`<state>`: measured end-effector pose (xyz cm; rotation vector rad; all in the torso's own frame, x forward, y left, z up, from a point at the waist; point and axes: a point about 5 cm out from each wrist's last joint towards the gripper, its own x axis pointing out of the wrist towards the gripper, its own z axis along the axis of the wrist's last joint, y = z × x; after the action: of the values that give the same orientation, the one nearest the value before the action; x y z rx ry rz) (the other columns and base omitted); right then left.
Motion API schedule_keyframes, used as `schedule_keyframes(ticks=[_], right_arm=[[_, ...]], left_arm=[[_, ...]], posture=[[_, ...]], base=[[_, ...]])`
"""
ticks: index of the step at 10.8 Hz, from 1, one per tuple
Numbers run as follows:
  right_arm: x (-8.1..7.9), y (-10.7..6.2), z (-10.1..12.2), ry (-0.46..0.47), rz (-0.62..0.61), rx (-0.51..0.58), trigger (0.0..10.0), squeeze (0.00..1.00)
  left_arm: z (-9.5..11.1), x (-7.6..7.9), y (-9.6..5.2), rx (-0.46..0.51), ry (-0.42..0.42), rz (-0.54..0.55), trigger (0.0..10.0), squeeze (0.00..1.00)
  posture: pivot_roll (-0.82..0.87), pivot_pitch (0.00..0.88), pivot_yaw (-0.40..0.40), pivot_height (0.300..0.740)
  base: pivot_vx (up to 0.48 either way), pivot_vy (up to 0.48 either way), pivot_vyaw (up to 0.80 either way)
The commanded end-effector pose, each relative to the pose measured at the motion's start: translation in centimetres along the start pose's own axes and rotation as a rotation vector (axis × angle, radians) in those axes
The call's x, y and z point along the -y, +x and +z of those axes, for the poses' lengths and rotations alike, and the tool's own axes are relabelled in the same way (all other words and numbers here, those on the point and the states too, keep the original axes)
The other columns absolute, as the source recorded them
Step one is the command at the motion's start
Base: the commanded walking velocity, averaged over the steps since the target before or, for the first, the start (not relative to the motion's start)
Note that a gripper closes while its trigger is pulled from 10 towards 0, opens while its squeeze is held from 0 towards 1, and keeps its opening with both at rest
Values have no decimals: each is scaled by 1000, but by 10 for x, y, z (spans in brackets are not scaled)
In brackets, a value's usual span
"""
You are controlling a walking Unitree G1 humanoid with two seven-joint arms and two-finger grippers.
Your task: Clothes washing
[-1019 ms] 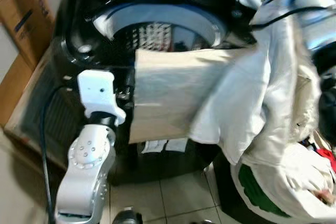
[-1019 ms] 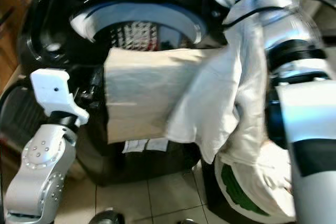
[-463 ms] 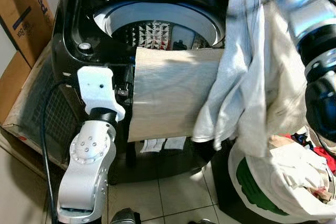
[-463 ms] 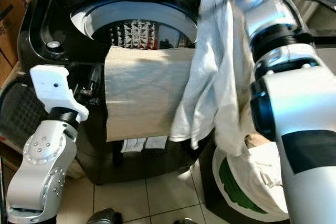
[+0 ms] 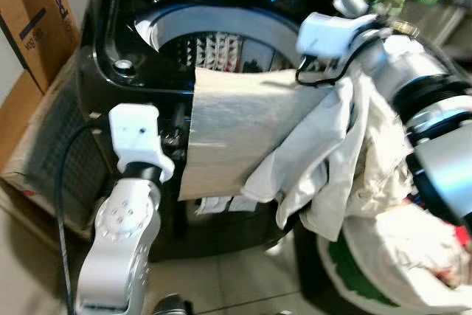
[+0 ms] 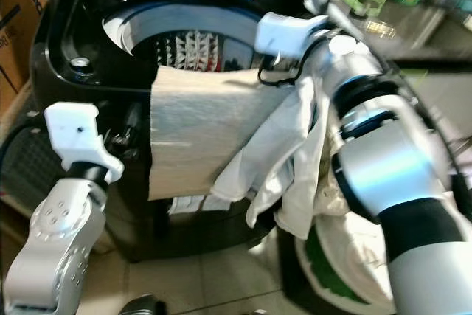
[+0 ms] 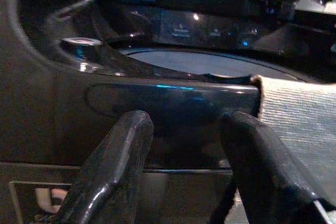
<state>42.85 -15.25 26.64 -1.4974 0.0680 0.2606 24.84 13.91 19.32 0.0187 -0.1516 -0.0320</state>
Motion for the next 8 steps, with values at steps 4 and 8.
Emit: schedule_keyframes(ticks=[4, 8], right_arm=[[47, -11, 45, 624, -57, 442, 0, 0], [63, -71, 109, 669, 236, 1168, 0, 0]], left_arm=[[3, 1, 3, 20, -1, 20, 10000, 0], [6, 8, 16, 39, 3, -37, 10000, 0]], posture=[[208, 0, -143, 740], [159, 0, -95, 740]], base=[[0, 0, 0], [0, 0, 0]])
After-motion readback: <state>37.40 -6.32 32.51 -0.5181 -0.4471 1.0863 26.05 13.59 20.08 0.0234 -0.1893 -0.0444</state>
